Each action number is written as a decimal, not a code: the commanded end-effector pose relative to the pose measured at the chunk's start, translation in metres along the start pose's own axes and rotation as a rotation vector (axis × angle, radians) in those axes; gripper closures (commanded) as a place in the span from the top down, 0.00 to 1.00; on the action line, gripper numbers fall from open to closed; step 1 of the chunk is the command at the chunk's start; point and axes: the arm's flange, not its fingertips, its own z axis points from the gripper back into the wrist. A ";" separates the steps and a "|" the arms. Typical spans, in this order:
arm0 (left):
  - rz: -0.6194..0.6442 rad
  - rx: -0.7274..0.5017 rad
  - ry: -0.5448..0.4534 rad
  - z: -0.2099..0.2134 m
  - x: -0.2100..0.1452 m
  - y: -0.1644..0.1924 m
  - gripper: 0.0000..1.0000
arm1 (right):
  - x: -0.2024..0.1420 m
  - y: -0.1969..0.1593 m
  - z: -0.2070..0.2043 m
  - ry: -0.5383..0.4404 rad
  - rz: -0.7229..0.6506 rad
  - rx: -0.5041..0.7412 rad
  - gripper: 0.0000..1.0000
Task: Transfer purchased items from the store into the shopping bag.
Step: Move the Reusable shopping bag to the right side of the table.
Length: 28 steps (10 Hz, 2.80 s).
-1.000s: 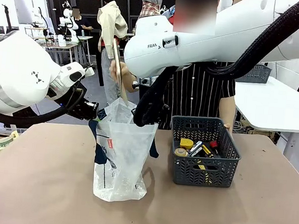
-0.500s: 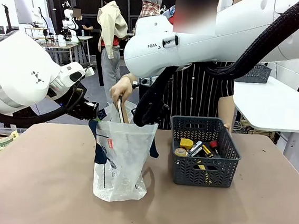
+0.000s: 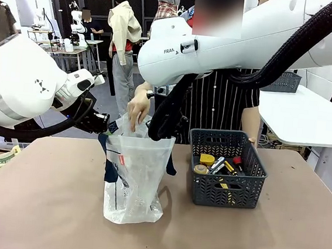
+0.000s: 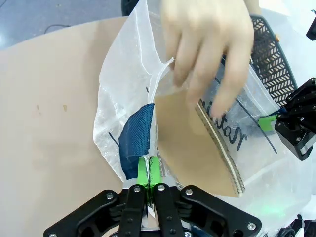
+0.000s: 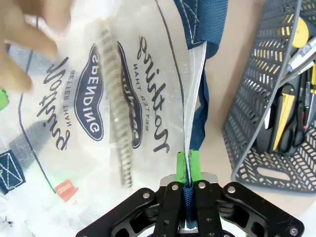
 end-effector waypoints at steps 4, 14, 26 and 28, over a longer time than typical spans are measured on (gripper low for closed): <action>0.013 -0.013 -0.005 0.000 0.000 0.002 0.00 | -0.002 -0.003 0.000 0.001 0.002 -0.002 0.00; 0.013 -0.013 -0.005 0.000 0.000 0.002 0.00 | -0.002 -0.003 0.000 0.001 0.002 -0.002 0.00; 0.013 -0.013 -0.005 0.000 0.000 0.002 0.00 | -0.002 -0.003 0.000 0.001 0.002 -0.002 0.00; 0.013 -0.013 -0.005 0.000 0.000 0.002 0.00 | -0.002 -0.003 0.000 0.001 0.002 -0.002 0.00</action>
